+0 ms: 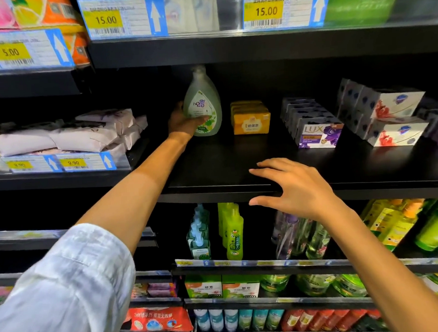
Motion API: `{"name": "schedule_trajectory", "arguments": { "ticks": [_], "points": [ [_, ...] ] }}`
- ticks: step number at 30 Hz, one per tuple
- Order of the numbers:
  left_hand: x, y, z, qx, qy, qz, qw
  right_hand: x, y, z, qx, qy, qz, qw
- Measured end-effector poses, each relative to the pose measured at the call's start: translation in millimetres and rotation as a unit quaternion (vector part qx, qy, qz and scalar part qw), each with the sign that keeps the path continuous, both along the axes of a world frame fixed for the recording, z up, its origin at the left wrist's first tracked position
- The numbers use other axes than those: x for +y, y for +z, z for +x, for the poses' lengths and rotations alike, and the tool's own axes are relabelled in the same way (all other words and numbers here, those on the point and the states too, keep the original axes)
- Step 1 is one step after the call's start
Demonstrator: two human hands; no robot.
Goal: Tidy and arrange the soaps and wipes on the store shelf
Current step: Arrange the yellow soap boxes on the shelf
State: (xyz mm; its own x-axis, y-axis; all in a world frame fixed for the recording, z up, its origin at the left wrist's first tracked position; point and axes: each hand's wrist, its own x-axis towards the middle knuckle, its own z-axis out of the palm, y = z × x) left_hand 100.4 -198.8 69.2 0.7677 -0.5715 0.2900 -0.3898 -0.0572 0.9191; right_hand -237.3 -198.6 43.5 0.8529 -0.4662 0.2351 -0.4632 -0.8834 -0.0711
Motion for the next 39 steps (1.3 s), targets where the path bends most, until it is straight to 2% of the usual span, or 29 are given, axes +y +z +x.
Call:
{"name": "schedule_trajectory", "arguments": {
  "ticks": [5, 11, 13, 16, 18, 21, 28, 31, 39],
  "points": [
    [-9, -3, 5, 0.002, -0.006, -0.013, 1.0, -3, -2, -1, -0.009, 0.007, 0.002, 1.0],
    [-2, -2, -1, -0.027, 0.016, 0.014, 0.999, 0, 1, -2, -0.008, 0.011, 0.001, 1.0],
    [2, -2, -3, -0.074, 0.058, 0.023, 0.995, 1, 2, -3, -0.003, 0.013, 0.003, 1.0],
    [10, -2, -21, -0.198, 0.113, 0.044, 0.973, 0, 7, -7, 0.006, 0.023, 0.04, 0.999],
    [11, 1, -37, -0.246, 0.077, 0.063, 0.964, -5, 10, -14, 0.015, 0.024, 0.042, 0.999],
    [1, 4, -57, -0.272, -0.013, 0.098, 0.957, -17, 12, -24, 0.024, -0.001, 0.042, 0.999],
    [-33, 3, -78, -0.269, -0.121, 0.166, 0.941, -24, 5, -28, 0.003, -0.013, 0.044, 0.999],
    [-41, -2, -82, -0.272, -0.112, 0.169, 0.941, -26, 4, -29, -0.002, -0.015, 0.05, 0.999],
    [-38, -3, -82, -0.249, -0.082, 0.109, 0.959, -23, 6, -28, -0.011, -0.016, 0.055, 0.998]
  ]
}}
